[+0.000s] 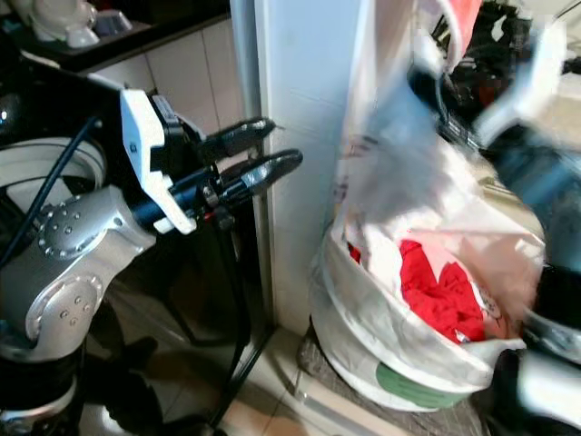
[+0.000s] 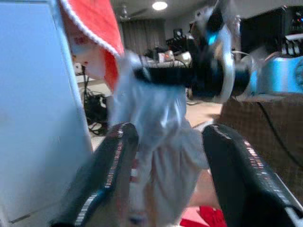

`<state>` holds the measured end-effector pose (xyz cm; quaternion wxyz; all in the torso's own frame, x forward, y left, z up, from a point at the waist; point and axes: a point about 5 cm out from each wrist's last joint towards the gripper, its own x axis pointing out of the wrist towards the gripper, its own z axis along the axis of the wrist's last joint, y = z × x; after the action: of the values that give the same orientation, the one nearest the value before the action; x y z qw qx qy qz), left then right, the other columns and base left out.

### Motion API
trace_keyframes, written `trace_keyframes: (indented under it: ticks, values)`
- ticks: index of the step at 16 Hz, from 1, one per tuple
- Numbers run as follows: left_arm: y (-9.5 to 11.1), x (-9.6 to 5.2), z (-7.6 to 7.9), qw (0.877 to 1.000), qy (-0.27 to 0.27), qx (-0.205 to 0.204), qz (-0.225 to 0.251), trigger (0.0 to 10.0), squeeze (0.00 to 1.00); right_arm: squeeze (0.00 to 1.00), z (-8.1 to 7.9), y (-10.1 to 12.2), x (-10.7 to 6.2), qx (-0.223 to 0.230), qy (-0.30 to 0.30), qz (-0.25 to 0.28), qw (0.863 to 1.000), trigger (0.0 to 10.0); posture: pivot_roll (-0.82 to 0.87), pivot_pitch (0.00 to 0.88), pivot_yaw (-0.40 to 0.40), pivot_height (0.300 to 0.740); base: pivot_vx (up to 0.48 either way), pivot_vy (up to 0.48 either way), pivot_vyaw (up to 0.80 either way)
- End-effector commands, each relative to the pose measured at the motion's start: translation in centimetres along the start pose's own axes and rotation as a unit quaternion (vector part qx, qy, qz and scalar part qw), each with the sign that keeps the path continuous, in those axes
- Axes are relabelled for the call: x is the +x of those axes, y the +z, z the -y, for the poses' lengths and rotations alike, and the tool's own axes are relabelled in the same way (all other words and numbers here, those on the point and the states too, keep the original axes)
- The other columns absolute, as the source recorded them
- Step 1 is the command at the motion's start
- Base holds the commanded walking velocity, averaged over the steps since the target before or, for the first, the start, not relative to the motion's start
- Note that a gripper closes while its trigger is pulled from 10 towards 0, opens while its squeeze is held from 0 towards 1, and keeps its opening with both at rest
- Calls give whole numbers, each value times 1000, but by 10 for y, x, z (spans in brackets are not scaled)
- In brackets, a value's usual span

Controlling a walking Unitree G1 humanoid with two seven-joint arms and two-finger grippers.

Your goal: Clothes washing

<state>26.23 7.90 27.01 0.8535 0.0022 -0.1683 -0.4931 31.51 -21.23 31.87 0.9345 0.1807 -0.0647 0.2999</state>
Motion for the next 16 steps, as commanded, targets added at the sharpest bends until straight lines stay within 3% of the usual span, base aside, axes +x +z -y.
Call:
trace_keyframes:
  ticks: [1, 3, 5, 6, 9, 10, 11, 13, 14, 16]
  values:
    - [0, 3, -1, 1000, 6, 6, 3, 10000, 1000, 0, -15, 4, 6, 18, 38, 7, 999, 0, -38, 0, 36, 740, 0, 0, 0]
    - [-1, 8, 1, 1000, 14, 1, 9, 10000, 1000, 0, -44, -5, 25, 82, 111, 16, 990, 0, -27, 0, 21, 740, 0, 0, 0]
    - [-2, 10, -1, 999, 33, 8, 13, 10000, 1000, 0, -62, -11, 33, 151, 159, 20, 975, 0, -19, 0, 13, 740, 0, 0, 0]
    - [-6, 10, -3, 998, 45, 33, -2, 10000, 1000, 0, -70, -13, 34, 175, 180, 16, 968, 0, -14, 0, 8, 740, 0, 0, 0]
    - [-14, 11, -10, 994, 89, 61, -20, 10000, 969, 0, -84, -15, 35, 206, 213, 9, 955, 0, -10, 0, 4, 740, 0, 0, 0]
    - [-15, 13, -6, 995, 82, 50, -12, 10000, 251, 0, -88, -16, 35, 213, 220, 6, 952, 0, -11, 0, 5, 740, 0, 0, 0]
    - [-16, 16, -3, 996, 83, 30, 2, 10000, 0, 0, -91, -17, 35, 217, 224, 2, 950, 0, -15, 0, 9, 740, 0, 0, 0]
    - [-19, 19, -1, 996, 83, 30, 7, 10000, 0, 0, -95, -19, 33, 222, 223, -5, 949, 0, -21, 0, 16, 740, 0, 0, 0]
    - [-20, 19, -2, 996, 89, 29, 5, 0, 0, 0, -96, -19, 33, 223, 222, -5, 949, 0, -21, 0, 16, 740, 0, 0, 0]
    - [-21, 17, -5, 995, 94, 30, 3, 0, 0, 0, -98, -18, 32, 226, 219, -2, 949, 0, -23, 0, 19, 740, 0, 0, 0]
